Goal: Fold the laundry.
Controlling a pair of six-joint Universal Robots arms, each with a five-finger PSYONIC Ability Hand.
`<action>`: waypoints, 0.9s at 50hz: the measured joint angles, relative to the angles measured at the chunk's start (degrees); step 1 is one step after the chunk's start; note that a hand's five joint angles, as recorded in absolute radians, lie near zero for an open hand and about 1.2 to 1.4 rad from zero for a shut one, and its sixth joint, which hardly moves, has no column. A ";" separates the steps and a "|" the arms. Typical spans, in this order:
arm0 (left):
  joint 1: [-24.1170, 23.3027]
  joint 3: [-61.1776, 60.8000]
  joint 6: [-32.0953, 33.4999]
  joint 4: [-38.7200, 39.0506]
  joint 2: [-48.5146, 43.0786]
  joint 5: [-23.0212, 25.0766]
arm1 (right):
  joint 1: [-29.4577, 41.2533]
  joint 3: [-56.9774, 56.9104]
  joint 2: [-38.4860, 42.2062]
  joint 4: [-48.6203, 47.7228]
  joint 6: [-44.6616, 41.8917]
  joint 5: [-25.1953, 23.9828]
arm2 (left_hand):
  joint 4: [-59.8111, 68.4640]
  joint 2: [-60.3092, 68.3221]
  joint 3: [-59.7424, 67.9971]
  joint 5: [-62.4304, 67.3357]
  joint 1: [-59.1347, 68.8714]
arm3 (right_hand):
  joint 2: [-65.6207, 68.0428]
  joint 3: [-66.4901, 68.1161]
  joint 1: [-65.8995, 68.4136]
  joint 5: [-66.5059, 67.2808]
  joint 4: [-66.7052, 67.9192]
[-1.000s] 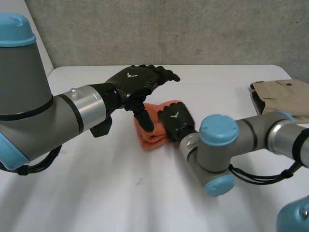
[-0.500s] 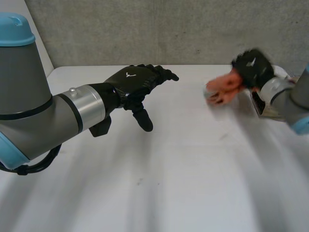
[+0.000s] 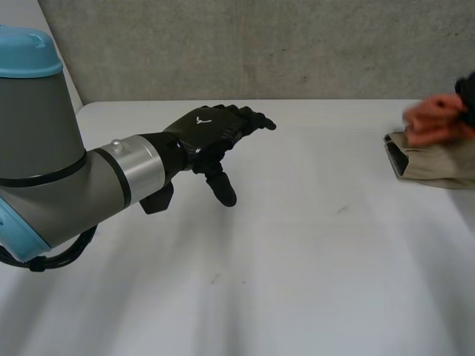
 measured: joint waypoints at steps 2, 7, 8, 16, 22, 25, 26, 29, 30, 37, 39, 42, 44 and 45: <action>-0.10 -0.01 -0.01 0.02 -0.19 0.00 | -2.03 3.34 0.30 0.41 -3.55 -1.08 | 0.00 0.00 0.00 0.01 0.00 | 0.00 0.00 0.68 0.00 0.00; -0.31 -0.02 -0.01 0.04 -0.36 0.00 | -5.27 9.09 -0.08 1.37 -13.17 -1.27 | 0.00 0.00 0.00 0.01 0.00 | -25.94 -25.40 -19.73 -22.78 -26.56; -0.34 -0.02 -0.01 0.04 -0.35 0.00 | -5.55 9.73 -0.35 1.63 -14.54 -1.16 | 0.00 0.00 0.00 0.01 0.00 | -33.93 -33.38 -27.16 -30.35 -34.43; -0.51 -0.16 -0.02 0.04 -0.17 0.00 | -3.72 12.25 -8.54 5.96 -16.63 -0.09 | 0.00 0.00 0.00 0.01 0.00 | -54.23 -54.33 -41.08 -51.15 -54.71; -0.47 -0.32 -0.07 0.04 0.33 0.00 | 3.80 13.79 -18.24 8.11 -6.94 2.06 | 0.00 0.00 0.00 0.00 0.00 | -54.23 -54.33 -41.08 -51.15 -54.71; -0.30 -0.32 -0.17 0.08 0.83 -0.05 | 7.56 15.21 -22.62 8.51 -0.86 3.73 | 0.00 0.00 0.00 0.00 0.00 | -54.23 -54.33 -41.08 -51.15 -54.71; -0.08 -0.28 -0.44 0.16 1.46 -0.24 | 10.32 16.84 -25.63 8.59 3.76 5.12 | 0.00 0.00 0.00 -0.01 0.00 | -54.23 -54.33 -41.08 -51.15 -54.71; 0.26 -0.24 -0.91 0.38 2.21 -0.66 | 12.75 18.57 -28.00 8.61 7.48 6.30 | 0.00 0.00 0.00 0.00 0.00 | -54.23 -54.33 -41.08 -51.15 -54.71; 1.04 -0.21 -1.98 0.90 3.43 -1.79 | 16.22 21.38 -30.81 8.59 11.85 7.95 | 0.00 0.00 0.00 0.01 0.00 | -54.23 -54.33 -41.08 -51.15 -54.71; 5.15 -0.92 -6.13 3.84 7.20 -10.58 | 28.07 33.12 -37.95 8.23 20.13 15.32 | 0.00 0.00 0.00 -0.01 0.00 | -54.24 -54.33 -41.08 -51.15 -54.71; 6.80 -1.86 -6.99 5.56 8.45 -15.27 | 31.56 37.58 -40.19 7.87 20.74 19.07 | 0.00 0.00 0.01 -0.01 0.00 | -54.24 -54.33 -41.08 -51.15 -54.71; 8.17 -3.03 -7.36 7.17 9.31 -19.00 | 33.86 41.07 -41.95 7.18 20.73 22.65 | 0.00 0.00 0.00 -0.01 0.00 | -54.24 -54.34 -41.08 -51.15 -54.71; 8.97 -4.04 -7.44 8.12 9.69 -20.92 | 35.18 43.60 -43.20 6.10 20.48 25.74 | 0.00 0.00 0.00 -0.01 0.00 | -54.24 -54.34 -41.08 -51.15 -54.71; 9.17 -4.37 -7.43 8.35 9.76 -21.39 | 35.50 44.36 -43.56 5.61 20.37 26.75 | 0.00 0.00 -0.01 -0.01 0.00 | -54.24 -54.33 -41.08 -51.15 -54.71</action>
